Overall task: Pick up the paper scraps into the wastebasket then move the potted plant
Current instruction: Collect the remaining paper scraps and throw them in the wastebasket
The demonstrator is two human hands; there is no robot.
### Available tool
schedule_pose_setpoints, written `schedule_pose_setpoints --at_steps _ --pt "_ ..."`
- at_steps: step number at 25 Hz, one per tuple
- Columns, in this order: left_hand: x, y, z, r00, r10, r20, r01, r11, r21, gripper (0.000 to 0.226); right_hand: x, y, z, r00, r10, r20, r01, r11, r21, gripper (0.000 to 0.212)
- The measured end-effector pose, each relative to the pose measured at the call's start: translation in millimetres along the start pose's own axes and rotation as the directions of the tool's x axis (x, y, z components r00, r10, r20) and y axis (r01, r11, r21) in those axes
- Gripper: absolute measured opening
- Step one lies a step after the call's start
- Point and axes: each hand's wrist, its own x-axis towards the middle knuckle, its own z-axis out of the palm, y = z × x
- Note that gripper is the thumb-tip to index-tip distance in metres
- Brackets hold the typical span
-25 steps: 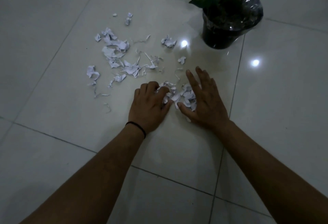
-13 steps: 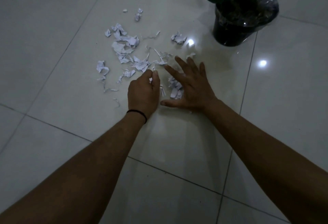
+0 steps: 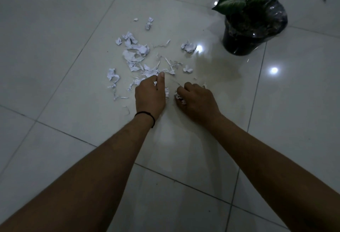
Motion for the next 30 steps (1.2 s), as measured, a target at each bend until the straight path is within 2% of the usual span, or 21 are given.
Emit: schedule_pose_setpoints --at_steps 4,7,11,13,15,18,22,27,30 --pt "-0.6 0.1 -2.3 1.000 -0.017 0.023 0.017 1.000 -0.002 0.055 0.5 1.7 4.1 1.000 -0.028 0.005 0.028 1.000 -0.006 0.015" --pt "-3.3 2.5 -4.9 0.999 -0.003 0.049 0.004 1.000 -0.015 0.056 8.1 3.8 5.5 1.000 0.020 0.005 -0.020 0.999 0.028 0.015" --pt "-4.7 15.9 -14.1 0.999 -0.003 0.036 0.004 1.000 -0.013 0.056 16.8 -0.3 -5.3 0.956 0.275 0.102 -0.287 0.949 0.133 0.022" --pt "0.2 23.6 -17.6 0.999 0.007 0.036 -0.007 1.000 0.010 0.055 23.1 2.8 -19.3 0.884 0.426 0.193 -0.465 0.843 0.269 0.030" --pt "5.8 36.2 -14.1 0.998 0.043 0.056 -0.044 0.999 0.021 0.055 22.2 11.5 -39.1 0.833 0.500 0.235 -0.551 0.719 0.423 0.035" --pt "7.7 65.5 4.3 0.984 0.149 0.101 -0.146 0.989 -0.032 0.054 3.1 26.1 -70.3 0.807 0.566 0.172 -0.558 0.634 0.535 0.039" --pt "-10.3 121.7 30.2 0.928 0.308 0.212 -0.285 0.950 -0.129 0.053 -28.9 41.6 -112.8 0.761 0.648 0.027 -0.557 0.631 0.540 0.040" --pt "-52.2 204.5 33.8 0.806 0.512 0.295 -0.432 0.851 -0.298 0.054 -81.6 53.6 -187.9 0.626 0.758 -0.182 -0.624 0.628 0.465 0.044" --pt "-77.8 254.6 36.0 0.698 0.632 0.338 -0.476 0.761 -0.441 0.051 -122.2 52.8 -243.3 0.517 0.813 -0.267 -0.689 0.581 0.434 0.041"
